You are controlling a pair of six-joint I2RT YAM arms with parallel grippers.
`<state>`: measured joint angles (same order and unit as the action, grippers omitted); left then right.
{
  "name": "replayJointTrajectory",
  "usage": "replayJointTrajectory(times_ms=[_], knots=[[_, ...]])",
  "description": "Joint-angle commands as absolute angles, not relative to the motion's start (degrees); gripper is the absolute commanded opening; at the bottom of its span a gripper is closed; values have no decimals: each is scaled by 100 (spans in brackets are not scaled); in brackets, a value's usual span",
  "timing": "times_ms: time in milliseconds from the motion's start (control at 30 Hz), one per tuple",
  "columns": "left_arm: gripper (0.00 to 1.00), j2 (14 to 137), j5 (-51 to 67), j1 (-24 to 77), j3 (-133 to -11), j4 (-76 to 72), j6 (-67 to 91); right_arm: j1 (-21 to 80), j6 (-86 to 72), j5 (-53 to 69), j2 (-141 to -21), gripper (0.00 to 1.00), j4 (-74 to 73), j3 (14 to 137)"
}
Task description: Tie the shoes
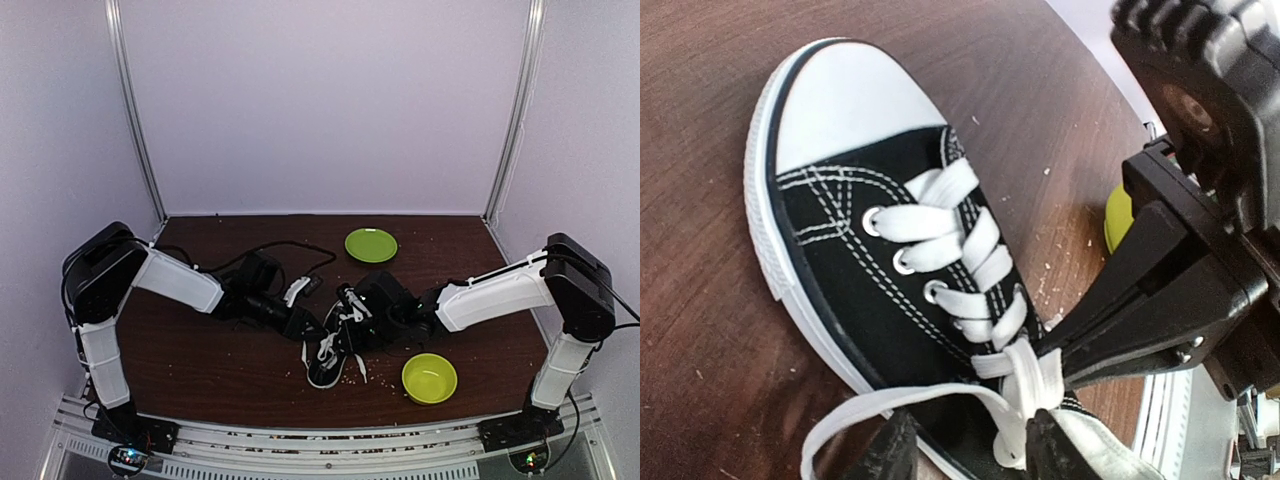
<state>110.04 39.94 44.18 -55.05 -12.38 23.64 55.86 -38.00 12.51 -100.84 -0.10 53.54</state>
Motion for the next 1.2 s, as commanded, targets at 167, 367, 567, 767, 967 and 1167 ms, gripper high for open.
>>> replayJointTrajectory(times_ms=[167, 367, 567, 767, 967, 1167], knots=[[47, 10834, 4236, 4421, -5471, -1617, 2279, 5599, -3875, 923, -10089, 0, -446, 5404], [46, 10595, 3934, 4459, -5328, -1628, 2148, 5600, -3871, 919, -10094, 0, -469, 5449], [34, 10611, 3623, 4628, -5515, -1133, 1831, 5605, -3841, 916, -10092, 0, -511, 5482], [32, 10757, 3480, 4697, -5671, -874, 1749, 5607, -3847, 910, -10087, 0, -510, 5484], [17, 10752, 3453, 4724, -5675, -904, 1760, 5609, -3848, 914, -10094, 0, -506, 5482], [0, 10661, 3445, 4724, -5596, -1061, 1797, 5651, -3824, 907, -10105, 0, -508, 5493]])
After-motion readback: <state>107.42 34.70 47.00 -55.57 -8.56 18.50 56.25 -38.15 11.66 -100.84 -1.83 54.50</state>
